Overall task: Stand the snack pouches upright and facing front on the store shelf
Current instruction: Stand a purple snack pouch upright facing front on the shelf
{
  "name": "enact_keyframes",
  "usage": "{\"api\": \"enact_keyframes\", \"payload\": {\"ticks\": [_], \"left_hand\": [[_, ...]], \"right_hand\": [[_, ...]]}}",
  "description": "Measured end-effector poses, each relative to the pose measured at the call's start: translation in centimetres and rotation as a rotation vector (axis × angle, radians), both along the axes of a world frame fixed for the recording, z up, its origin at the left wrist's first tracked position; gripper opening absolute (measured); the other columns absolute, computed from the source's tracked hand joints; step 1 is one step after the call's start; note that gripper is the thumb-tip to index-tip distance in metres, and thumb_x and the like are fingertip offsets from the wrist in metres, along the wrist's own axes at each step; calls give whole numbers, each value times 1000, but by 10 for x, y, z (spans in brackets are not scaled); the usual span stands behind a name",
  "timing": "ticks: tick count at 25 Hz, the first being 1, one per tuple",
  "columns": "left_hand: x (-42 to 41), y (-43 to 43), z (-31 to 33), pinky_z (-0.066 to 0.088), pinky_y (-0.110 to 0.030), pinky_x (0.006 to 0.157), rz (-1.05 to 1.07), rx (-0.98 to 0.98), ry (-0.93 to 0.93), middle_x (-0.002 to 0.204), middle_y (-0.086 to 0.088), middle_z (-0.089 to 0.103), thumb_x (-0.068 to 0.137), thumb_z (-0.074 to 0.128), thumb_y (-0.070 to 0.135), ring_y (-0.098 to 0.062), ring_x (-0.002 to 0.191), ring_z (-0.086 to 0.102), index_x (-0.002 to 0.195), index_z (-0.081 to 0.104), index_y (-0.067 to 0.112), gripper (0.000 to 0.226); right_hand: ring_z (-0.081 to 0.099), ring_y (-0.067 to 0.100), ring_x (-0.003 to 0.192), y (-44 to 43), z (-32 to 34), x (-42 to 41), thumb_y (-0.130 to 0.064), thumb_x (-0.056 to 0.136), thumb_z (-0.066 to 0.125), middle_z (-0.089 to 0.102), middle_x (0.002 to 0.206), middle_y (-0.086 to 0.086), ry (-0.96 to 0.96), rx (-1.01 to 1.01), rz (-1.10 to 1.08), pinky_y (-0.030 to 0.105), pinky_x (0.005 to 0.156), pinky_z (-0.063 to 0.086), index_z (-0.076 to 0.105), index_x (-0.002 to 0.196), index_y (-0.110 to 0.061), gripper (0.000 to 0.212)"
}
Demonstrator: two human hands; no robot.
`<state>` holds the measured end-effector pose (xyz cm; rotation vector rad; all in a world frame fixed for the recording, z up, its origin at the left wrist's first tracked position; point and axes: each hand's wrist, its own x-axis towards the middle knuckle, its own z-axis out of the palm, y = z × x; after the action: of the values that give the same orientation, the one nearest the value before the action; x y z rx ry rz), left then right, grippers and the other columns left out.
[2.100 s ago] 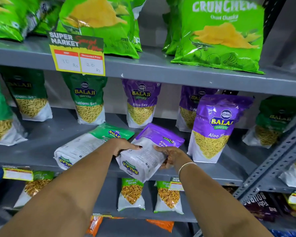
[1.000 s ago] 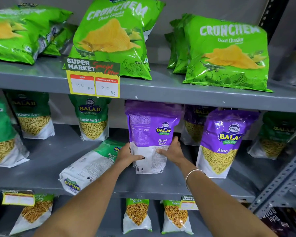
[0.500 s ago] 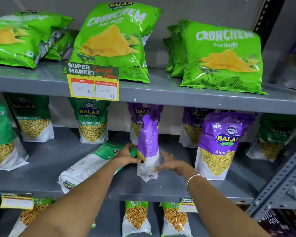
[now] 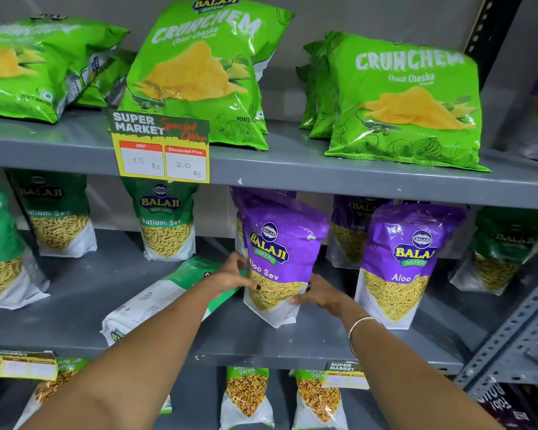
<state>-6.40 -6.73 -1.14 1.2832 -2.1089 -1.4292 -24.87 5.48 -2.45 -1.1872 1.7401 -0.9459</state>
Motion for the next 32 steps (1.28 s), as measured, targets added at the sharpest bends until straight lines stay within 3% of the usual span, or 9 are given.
{"api": "enact_keyframes", "payload": {"ticks": [5, 8, 10, 14, 17, 22, 25, 29, 32], "left_hand": [[-2, 1, -9, 47, -35, 95, 80, -13, 57, 108, -7, 63, 54, 85, 13, -21, 102, 58, 109, 40, 9, 72], [-6, -13, -37, 47, -46, 100, 137, -60, 89, 120, -11, 65, 28, 84, 42, -28, 113, 60, 117, 52, 10, 99], [-6, -11, -40, 46, -47, 101, 158, -55, 103, 122, -10, 65, 32, 87, 36, -28, 115, 59, 120, 51, 12, 98], [-5, 3, -27, 45, -45, 102, 158, -89, 92, 126, -9, 63, 40, 88, 34, -27, 118, 57, 123, 47, 12, 95], [-2, 18, -11, 44, -38, 102, 161, -88, 54, 125, -4, 58, 54, 87, 25, -24, 117, 53, 125, 43, 9, 85], [34, 5, -3, 42, -25, 77, 148, -267, -63, 108, -17, 64, 77, 71, 16, -25, 94, 61, 116, 51, 0, 46], [81, -22, 5, 48, -31, 84, 237, -355, -140, 110, -17, 68, 83, 60, 17, -30, 99, 64, 103, 62, 5, 23], [153, -53, 1, 47, -36, 77, 212, -370, -373, 111, -21, 65, 87, 54, 26, -34, 105, 61, 86, 60, 8, 19], [191, -83, -24, 47, -34, 70, 143, -82, -281, 102, -23, 61, 86, 58, 33, -34, 99, 62, 94, 60, 4, 30]], "right_hand": [[57, 34, 118, -14, -16, -23, 0, 55, 71, 62, 126, 18, 77, -88, -181, 52, 101, 46, 49, 127, -5, 75], [70, 10, 87, -5, 3, -11, 13, 68, 70, 64, 113, 14, -11, -77, -91, 25, 72, 60, 50, 121, 0, 58], [64, -7, 57, -4, 8, -6, 20, 75, 63, 62, 100, 11, -44, -77, 25, 5, 47, 48, 49, 116, -3, 50], [62, 3, 85, -7, 1, -9, 20, 74, 64, 58, 115, 15, -133, -169, 43, 8, 60, 54, 45, 124, 2, 57], [67, 0, 78, -3, 9, -5, 20, 76, 61, 58, 114, 15, -138, -151, 86, 8, 60, 54, 50, 112, -7, 47], [45, 12, 39, 0, 16, -8, -16, 77, 74, 51, 57, 4, -52, 347, -116, 15, 37, 38, 48, 92, -5, 32], [52, 24, 29, 1, 22, 3, -19, 74, 75, 50, 36, 16, 76, 587, -132, 28, 39, 49, 53, 69, 4, 32], [53, 31, 26, -8, 22, 74, -8, 70, 70, 52, 43, 26, -20, 515, -262, 28, 35, 49, 53, 62, 15, 30], [36, 16, 16, -42, 5, 140, -19, 82, 65, 37, 21, 2, -160, 371, -343, 9, 31, 33, 39, 58, -6, 37]]}}
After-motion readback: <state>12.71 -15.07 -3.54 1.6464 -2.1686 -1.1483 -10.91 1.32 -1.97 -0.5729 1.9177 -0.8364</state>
